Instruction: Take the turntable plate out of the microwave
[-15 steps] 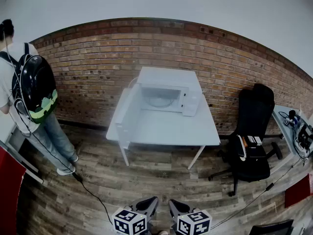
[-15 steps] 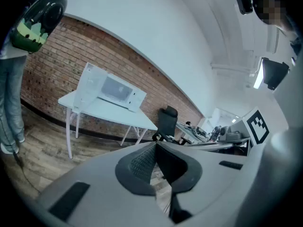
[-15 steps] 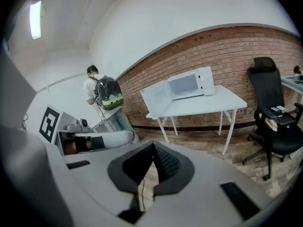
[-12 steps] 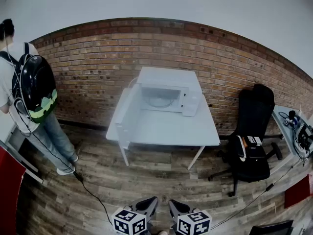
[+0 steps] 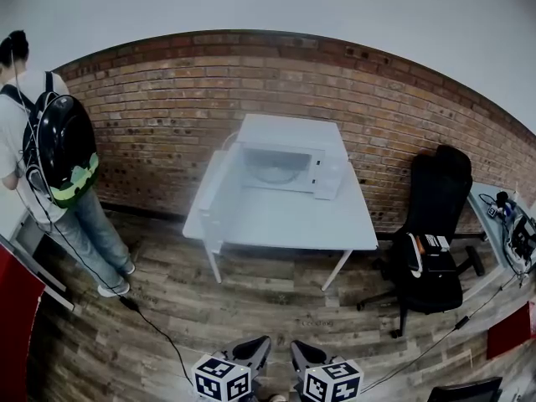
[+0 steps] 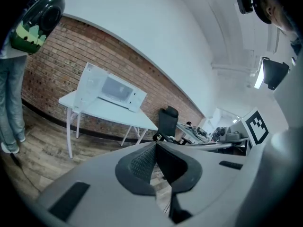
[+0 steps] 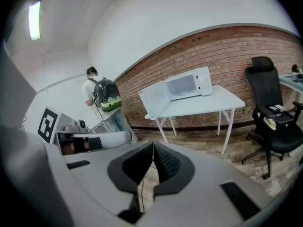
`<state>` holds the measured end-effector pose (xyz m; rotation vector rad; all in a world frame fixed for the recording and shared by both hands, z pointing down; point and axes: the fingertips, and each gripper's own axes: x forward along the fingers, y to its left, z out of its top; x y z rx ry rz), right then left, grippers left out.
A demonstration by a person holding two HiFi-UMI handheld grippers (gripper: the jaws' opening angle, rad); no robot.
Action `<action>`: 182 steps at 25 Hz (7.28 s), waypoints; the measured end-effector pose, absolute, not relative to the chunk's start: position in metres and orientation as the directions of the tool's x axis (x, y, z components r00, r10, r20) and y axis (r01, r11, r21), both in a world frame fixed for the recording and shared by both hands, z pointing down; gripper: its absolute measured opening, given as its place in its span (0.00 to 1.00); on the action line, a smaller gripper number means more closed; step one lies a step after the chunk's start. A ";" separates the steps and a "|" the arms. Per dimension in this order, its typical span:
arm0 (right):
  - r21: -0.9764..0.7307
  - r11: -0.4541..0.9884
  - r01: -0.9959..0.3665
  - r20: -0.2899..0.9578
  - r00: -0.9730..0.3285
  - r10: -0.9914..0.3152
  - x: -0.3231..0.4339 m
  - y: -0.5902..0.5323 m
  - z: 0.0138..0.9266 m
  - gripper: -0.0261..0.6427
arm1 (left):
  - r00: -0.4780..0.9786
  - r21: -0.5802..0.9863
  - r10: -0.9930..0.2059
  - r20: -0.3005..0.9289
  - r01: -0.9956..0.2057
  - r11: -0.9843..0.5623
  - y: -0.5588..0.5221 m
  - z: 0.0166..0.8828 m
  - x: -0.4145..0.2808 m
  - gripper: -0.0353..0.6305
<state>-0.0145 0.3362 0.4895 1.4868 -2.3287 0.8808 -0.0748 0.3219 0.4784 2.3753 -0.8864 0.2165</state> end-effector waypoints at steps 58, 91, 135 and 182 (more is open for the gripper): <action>-0.391 0.293 -0.872 0.442 -0.457 -0.772 0.021 0.123 0.477 0.07 | 0.744 0.445 -0.591 0.310 -0.663 -0.602 0.102 0.472 -0.050 0.07; -0.404 0.386 -0.829 0.459 -0.549 -0.699 0.039 -0.123 0.497 0.07 | 0.691 0.482 -0.626 0.361 -0.713 -0.509 -0.115 0.496 -0.023 0.07; -0.884 -0.067 -0.462 0.330 -0.518 -0.789 0.090 -0.343 0.567 0.08 | 0.718 0.622 -0.573 0.396 -0.669 -0.408 -0.298 0.530 0.006 0.07; -0.962 -0.184 -0.201 0.261 -0.481 -0.837 0.097 -0.371 0.568 0.10 | 0.664 0.982 -0.735 0.139 -0.185 0.018 -0.372 0.567 -0.001 0.23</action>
